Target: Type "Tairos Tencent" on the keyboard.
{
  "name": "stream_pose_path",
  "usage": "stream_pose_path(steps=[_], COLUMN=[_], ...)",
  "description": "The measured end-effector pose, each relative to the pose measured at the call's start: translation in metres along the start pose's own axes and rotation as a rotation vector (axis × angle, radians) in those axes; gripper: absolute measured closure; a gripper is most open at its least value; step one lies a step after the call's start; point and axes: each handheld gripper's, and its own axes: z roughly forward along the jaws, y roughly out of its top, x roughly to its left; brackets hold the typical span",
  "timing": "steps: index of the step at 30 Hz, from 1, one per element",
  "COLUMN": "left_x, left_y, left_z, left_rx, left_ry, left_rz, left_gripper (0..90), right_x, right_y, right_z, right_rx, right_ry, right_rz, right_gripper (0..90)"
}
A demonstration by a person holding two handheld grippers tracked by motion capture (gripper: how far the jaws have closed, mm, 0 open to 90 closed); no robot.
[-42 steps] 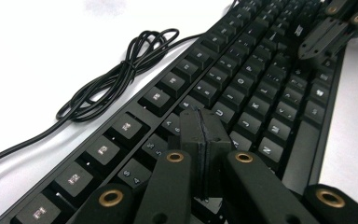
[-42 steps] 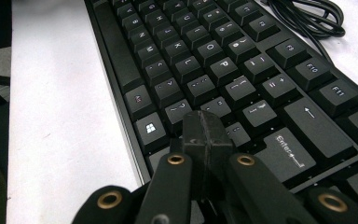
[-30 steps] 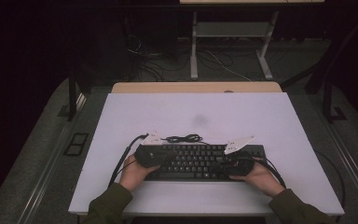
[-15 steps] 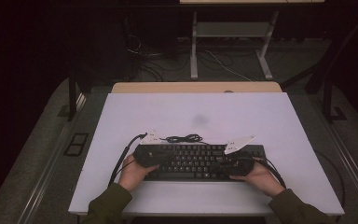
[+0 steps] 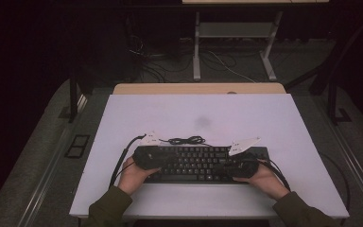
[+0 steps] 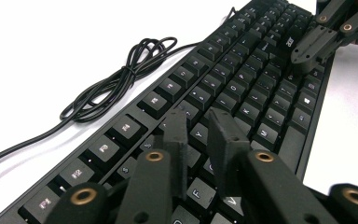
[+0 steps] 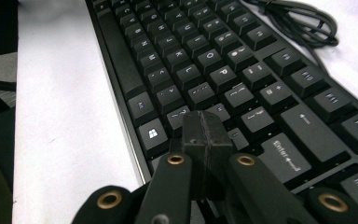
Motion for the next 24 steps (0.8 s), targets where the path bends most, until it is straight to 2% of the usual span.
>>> stream_pose_path(steps=[9, 16, 24], left_x=[-0.001, -0.002, -0.002], left_y=[0.0, 0.0, -0.003], left_z=[-0.003, -0.005, -0.01], left_rx=[-0.012, -0.018, -0.034], left_ry=[-0.01, -0.012, 0.003], left_rz=[-0.01, -0.006, -0.012], left_gripper=[57.4, 45.0, 38.4], right_x=[0.0, 0.0, -0.002], right_y=[0.003, 0.005, 0.008], right_z=[-0.009, -0.014, -0.016], right_rx=[-0.058, -0.093, -0.127], right_ry=[0.011, 0.004, -0.023], right_rz=[0.012, 0.021, 0.036], right_gripper=[74.8, 55.7, 35.0])
